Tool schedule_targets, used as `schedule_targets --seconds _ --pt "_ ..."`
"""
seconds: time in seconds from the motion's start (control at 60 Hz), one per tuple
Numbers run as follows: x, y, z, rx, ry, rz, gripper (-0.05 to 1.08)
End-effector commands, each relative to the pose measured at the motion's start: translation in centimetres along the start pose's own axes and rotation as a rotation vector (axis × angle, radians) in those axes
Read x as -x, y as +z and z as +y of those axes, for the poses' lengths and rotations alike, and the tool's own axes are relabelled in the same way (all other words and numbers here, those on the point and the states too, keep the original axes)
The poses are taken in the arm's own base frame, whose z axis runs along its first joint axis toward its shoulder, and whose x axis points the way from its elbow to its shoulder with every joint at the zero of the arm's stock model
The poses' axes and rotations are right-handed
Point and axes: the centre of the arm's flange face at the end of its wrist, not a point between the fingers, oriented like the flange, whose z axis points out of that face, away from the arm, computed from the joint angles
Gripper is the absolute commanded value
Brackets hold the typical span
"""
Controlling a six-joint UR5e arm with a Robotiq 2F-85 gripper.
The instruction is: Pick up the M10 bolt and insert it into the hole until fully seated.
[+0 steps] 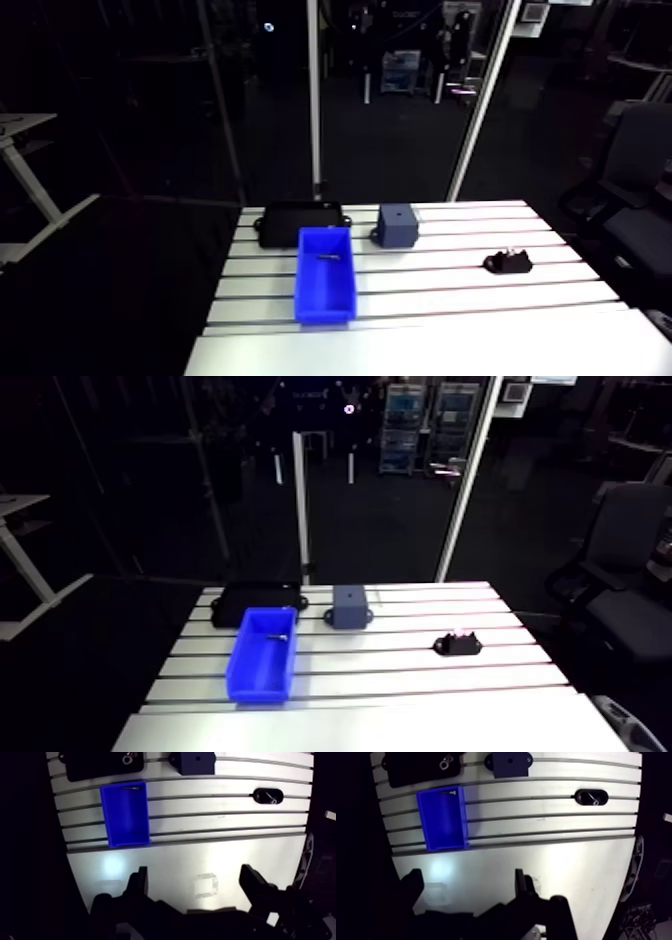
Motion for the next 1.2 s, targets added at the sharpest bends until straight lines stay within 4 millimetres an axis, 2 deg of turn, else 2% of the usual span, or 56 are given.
schedule_targets --seconds 0.017,0.733,0.933,1.033,1.1,1.117,1.2 --pt "0.5 -0.2 -5.1 0.013 -0.097 0.031 0.0" --pt "0.4 0.3 -4.8 0.02 -0.102 0.023 0.0" --pt "-0.1 0.4 -2.6 0.024 -0.107 0.02 0.01" --pt "-0.8 0.7 -0.4 0.022 -0.11 0.042 0.01" --pt "-1.6 1.2 2.0 0.024 -0.117 0.082 0.01" --pt "-1.6 1.2 2.0 0.024 -0.117 0.082 0.01" --pt "-2.0 2.2 4.4 0.022 -0.113 0.074 0.01"
